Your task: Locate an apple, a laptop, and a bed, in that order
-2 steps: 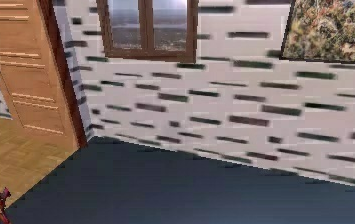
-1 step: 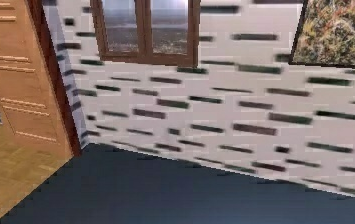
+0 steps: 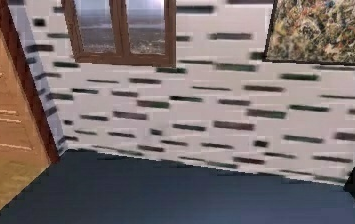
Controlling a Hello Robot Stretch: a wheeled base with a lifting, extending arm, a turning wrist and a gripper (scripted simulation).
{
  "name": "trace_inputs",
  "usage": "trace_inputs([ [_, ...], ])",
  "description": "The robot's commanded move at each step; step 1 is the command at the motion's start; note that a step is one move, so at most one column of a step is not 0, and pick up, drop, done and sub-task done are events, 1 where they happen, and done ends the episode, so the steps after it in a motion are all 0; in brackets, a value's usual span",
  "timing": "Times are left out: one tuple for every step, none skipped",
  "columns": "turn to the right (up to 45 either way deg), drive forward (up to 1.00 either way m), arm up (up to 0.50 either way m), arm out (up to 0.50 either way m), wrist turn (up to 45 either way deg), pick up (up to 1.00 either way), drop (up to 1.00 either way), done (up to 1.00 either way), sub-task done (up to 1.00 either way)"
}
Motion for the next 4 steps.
trace_inputs([
  [0.0, 0.9, 0.0, 0.0, 0.0, 0.0, 0.0, 0.0, 0.0],
  [-45.0, 0.0, 0.0, 0.0, 0.0, 0.0, 0.0, 0.0, 0.0],
  [-24.0, 0.0, 0.0, 0.0, 0.0, 0.0, 0.0, 0.0, 0.0],
  [0.0, 0.25, 0.0, 0.0, 0.0, 0.0, 0.0, 0.0, 0.0],
])
